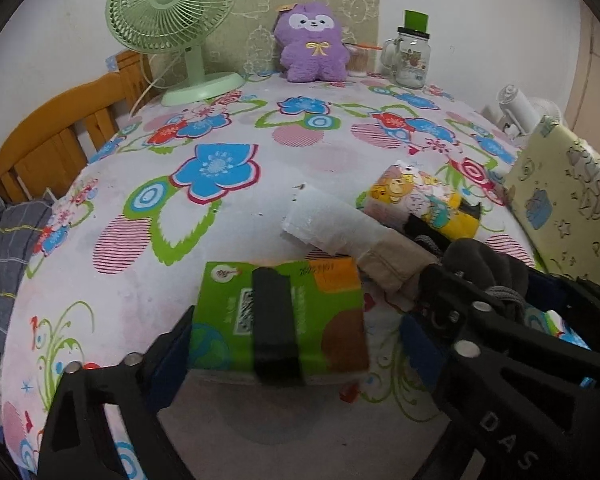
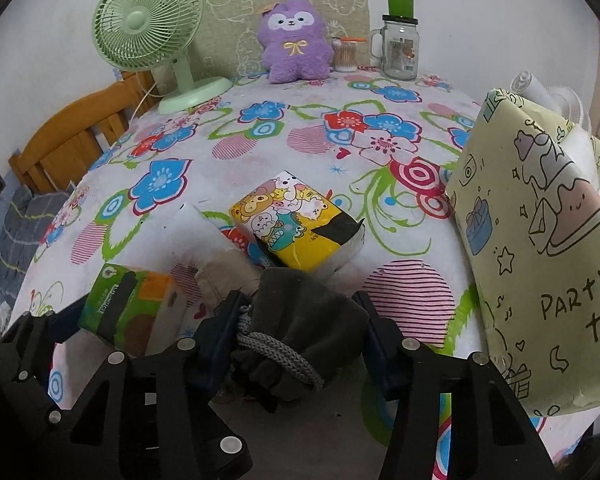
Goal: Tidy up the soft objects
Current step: 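Close left gripper on the green tissue pack while right gripper grips the grey glove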
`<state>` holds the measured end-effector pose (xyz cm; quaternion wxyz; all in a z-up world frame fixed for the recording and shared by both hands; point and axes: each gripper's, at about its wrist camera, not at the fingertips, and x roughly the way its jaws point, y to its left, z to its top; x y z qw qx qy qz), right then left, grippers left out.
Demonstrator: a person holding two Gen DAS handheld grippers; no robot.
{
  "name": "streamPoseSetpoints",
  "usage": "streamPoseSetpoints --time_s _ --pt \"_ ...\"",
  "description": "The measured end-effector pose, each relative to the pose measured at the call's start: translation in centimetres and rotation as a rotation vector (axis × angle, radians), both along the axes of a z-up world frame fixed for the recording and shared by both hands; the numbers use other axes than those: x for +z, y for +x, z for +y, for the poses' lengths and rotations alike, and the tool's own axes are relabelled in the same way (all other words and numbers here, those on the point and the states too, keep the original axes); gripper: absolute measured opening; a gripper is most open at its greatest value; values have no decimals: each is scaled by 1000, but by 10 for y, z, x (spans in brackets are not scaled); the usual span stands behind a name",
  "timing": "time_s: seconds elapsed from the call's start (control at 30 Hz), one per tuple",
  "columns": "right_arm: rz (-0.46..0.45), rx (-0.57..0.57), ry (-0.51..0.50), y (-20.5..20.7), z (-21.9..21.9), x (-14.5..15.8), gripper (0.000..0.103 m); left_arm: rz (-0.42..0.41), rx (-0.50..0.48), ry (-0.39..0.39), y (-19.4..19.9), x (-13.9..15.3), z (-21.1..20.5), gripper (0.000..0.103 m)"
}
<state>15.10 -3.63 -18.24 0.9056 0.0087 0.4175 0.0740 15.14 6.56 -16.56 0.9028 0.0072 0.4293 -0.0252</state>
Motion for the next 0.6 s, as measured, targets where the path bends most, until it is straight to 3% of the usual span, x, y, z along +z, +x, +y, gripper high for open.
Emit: streamPoseSetpoints --time_s 0.13,0.6 --pt "-5 3 -2 -3 0 1 55 -7 -32 -10 -6 4 -7 73" --pt "-61 20 22 -28 -6 24 54 -61 -12 -6 -31 26 -13 72"
